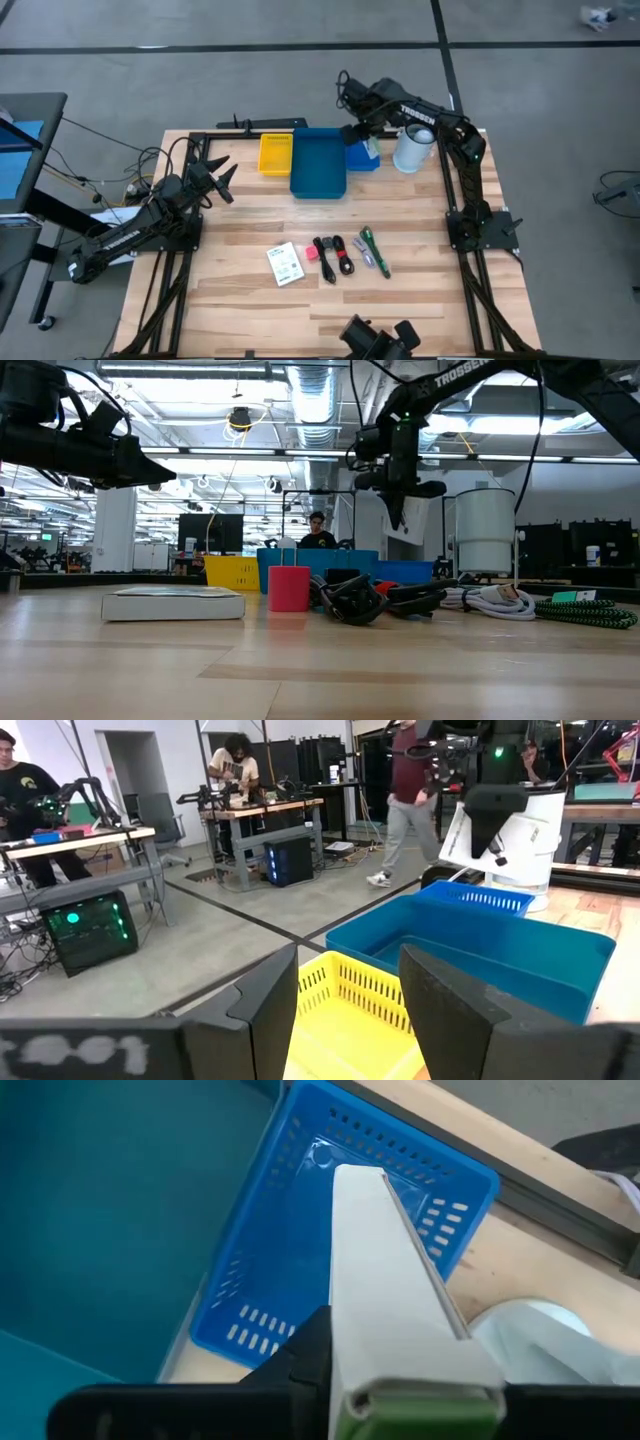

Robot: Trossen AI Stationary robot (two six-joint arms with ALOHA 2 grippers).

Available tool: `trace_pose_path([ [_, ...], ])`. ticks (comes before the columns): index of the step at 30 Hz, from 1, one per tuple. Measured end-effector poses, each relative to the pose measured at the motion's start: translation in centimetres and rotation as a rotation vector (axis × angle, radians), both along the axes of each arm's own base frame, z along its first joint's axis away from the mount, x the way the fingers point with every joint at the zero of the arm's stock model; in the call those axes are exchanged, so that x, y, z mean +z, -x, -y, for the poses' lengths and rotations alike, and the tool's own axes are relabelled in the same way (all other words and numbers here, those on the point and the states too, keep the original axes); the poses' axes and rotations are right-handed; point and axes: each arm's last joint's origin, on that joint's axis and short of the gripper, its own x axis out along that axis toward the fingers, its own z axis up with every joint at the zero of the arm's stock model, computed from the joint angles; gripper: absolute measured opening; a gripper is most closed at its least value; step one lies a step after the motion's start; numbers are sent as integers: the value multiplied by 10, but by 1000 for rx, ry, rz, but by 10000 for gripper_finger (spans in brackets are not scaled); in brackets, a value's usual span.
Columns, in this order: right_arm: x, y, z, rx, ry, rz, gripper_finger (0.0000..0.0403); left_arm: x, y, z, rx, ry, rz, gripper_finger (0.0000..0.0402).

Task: Pick and place items into bin
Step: Put the right white card reader box into the blue bin

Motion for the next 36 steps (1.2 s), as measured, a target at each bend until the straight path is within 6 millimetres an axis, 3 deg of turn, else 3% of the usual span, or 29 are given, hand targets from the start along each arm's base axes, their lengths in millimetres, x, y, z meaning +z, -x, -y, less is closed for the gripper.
trace_pose_path([
  [17, -5, 1, 5, 16, 11, 14, 52, 0, 0, 0, 0, 3, 3, 166],
  [28, -4, -2, 7, 19, 34, 41, 85, 0, 0, 0, 0, 1, 1, 166],
  [36, -4, -2, 7, 27, 34, 40, 87, 0, 0, 0, 0, 3, 3, 166],
])
